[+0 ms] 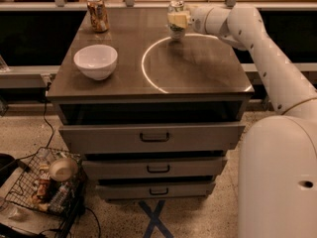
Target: Place 7up can into white bowl
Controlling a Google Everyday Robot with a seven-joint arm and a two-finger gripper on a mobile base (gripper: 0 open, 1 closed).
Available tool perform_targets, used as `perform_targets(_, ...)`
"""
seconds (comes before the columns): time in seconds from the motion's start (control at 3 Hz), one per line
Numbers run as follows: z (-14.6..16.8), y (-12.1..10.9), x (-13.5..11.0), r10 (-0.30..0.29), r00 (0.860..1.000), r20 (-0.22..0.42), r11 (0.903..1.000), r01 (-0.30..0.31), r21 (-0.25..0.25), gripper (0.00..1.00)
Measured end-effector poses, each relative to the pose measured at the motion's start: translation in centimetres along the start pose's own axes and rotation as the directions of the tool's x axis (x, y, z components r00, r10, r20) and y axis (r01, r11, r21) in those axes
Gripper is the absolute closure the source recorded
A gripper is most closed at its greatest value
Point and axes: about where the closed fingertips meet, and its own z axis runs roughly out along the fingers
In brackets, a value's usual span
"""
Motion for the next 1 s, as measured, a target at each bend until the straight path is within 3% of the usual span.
perform_targets(0.67,-0.9,1.2,-5.2,-0.055,0.998,0.003,0.9985,0.055,-0.002,1.00)
perform_targets(1.0,-1.4,3.2,-8.1,-0.028,0.999,0.028,0.9988,0.029,-0.040,1.00)
